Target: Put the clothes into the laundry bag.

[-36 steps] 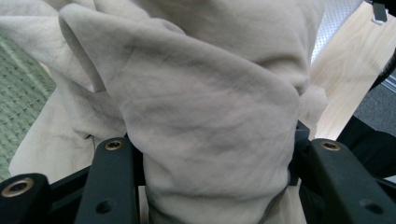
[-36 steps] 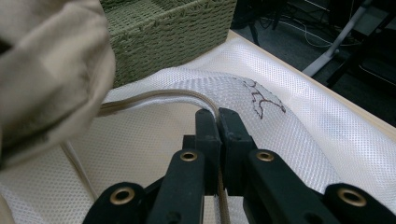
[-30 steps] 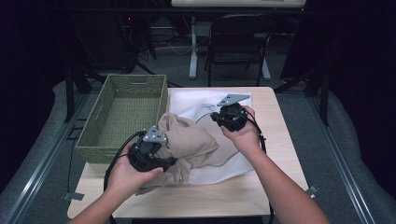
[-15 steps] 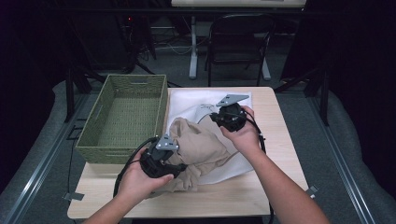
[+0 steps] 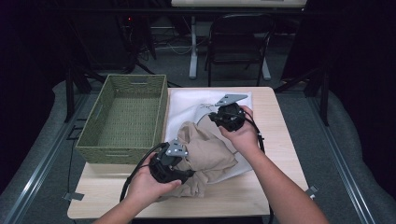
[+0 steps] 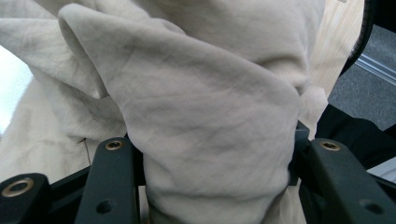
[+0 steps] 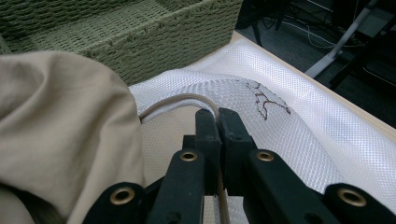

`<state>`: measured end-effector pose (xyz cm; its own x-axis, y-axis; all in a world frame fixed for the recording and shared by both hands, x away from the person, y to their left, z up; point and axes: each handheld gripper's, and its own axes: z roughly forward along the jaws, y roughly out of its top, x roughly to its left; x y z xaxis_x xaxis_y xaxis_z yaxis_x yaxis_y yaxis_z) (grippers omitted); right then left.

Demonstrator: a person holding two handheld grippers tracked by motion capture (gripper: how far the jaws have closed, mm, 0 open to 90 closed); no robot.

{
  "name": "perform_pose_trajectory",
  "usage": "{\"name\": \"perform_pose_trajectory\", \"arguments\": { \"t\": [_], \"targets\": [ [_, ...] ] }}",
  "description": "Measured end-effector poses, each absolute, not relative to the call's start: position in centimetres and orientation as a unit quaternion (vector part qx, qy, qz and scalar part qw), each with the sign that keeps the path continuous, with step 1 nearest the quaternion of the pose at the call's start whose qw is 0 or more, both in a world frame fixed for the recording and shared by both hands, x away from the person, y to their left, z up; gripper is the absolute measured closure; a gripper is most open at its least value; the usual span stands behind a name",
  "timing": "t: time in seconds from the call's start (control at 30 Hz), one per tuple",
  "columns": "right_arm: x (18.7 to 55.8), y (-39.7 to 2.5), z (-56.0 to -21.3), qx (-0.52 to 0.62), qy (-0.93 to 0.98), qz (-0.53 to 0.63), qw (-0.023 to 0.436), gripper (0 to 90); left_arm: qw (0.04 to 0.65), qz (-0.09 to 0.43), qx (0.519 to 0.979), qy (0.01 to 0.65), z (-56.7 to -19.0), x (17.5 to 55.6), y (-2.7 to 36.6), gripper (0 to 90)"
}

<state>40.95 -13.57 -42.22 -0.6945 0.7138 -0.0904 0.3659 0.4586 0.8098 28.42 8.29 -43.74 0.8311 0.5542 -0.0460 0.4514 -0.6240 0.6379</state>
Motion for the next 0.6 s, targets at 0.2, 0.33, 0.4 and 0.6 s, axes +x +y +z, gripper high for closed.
{"name": "perform_pose_trajectory", "arguments": {
  "t": [0.2, 0.33, 0.4, 0.6],
  "targets": [
    [40.9, -13.4, -42.2, 0.326, 0.825, 0.408, 0.214, 87.7, 0.324, 0.075, 0.9, 0.282, -45.1, 28.8, 7.7, 48.5],
    [40.8, -13.4, -42.2, 0.325, 0.827, 0.407, 0.214, 87.6, 0.323, 0.066, 0.899, 0.288, -46.0, 29.2, 7.6, 48.5],
    [40.8, -13.4, -42.2, 0.325, 0.826, 0.408, 0.213, 87.7, 0.321, 0.064, 0.899, 0.29, -46.4, 29.3, 7.6, 48.5],
    [40.6, -13.4, -42.0, 0.323, 0.825, 0.412, 0.215, 87.7, 0.312, 0.051, 0.901, 0.296, -47.8, 29.7, 7.4, 48.5]
  ]
}}
